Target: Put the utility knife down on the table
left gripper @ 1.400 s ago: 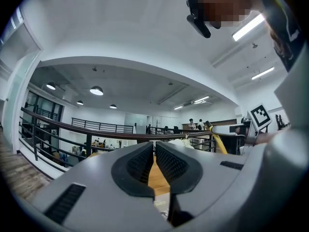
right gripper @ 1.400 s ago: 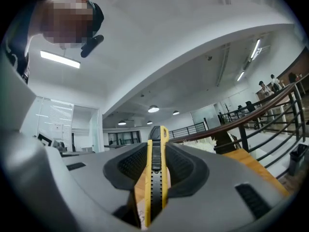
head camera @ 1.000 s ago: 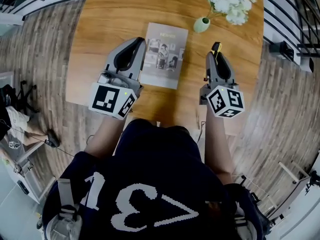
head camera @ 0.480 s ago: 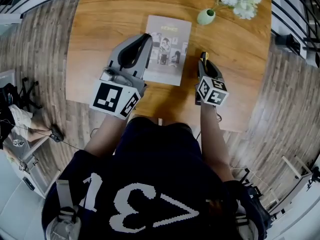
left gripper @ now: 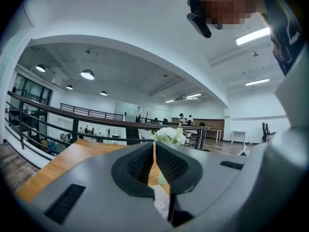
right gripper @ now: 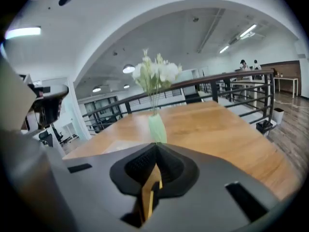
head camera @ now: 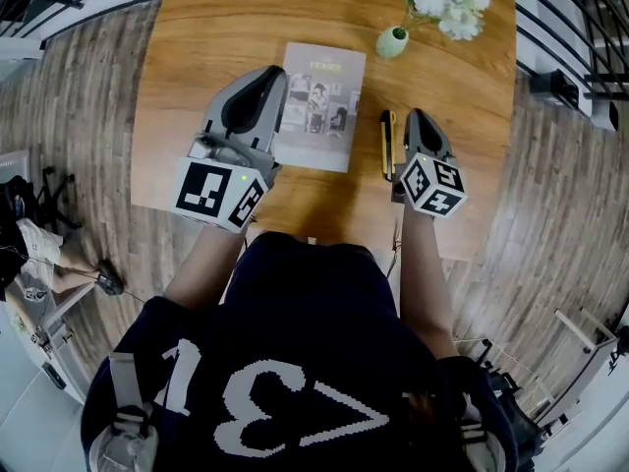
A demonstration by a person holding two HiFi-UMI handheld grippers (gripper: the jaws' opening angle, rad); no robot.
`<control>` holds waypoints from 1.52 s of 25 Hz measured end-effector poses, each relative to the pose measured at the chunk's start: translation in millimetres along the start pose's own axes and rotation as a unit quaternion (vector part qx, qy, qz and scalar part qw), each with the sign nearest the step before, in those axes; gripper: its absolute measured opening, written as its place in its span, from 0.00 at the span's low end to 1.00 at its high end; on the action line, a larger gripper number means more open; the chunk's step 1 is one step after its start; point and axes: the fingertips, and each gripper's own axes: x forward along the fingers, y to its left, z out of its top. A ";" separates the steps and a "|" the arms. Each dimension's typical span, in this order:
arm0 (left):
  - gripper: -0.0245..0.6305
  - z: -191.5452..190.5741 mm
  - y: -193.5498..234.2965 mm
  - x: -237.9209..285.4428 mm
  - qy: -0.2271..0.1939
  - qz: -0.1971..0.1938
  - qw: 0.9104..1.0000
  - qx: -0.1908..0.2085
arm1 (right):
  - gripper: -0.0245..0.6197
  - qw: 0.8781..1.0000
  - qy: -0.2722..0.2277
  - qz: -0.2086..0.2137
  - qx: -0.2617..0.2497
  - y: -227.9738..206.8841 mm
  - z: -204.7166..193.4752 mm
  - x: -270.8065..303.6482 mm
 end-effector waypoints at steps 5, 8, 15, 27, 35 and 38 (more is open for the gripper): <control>0.08 28.8 2.5 -6.8 -0.026 0.009 1.000 0.016 | 0.08 0.991 -0.134 0.012 -0.020 15.4 112.2 -43.2; 0.08 45.4 3.4 -11.8 -0.043 0.015 0.999 0.025 | 0.08 0.981 -0.187 0.020 -0.051 32.8 161.7 -71.2; 0.08 78.2 3.7 -20.6 -0.079 0.025 0.996 0.043 | 0.08 0.956 -0.274 0.043 -0.100 71.0 228.4 -129.3; 0.08 92.7 -7.9 -32.9 -0.092 0.019 0.994 0.054 | 0.08 0.942 -0.313 0.062 -0.101 95.7 252.4 -165.5; 0.08 93.8 -13.6 -41.7 -0.091 0.016 0.994 0.055 | 0.08 0.941 -0.316 0.067 -0.103 105.0 252.3 -175.1; 0.08 94.5 -14.3 -43.9 -0.091 0.016 0.994 0.057 | 0.08 0.941 -0.314 0.069 -0.104 107.3 252.1 -175.9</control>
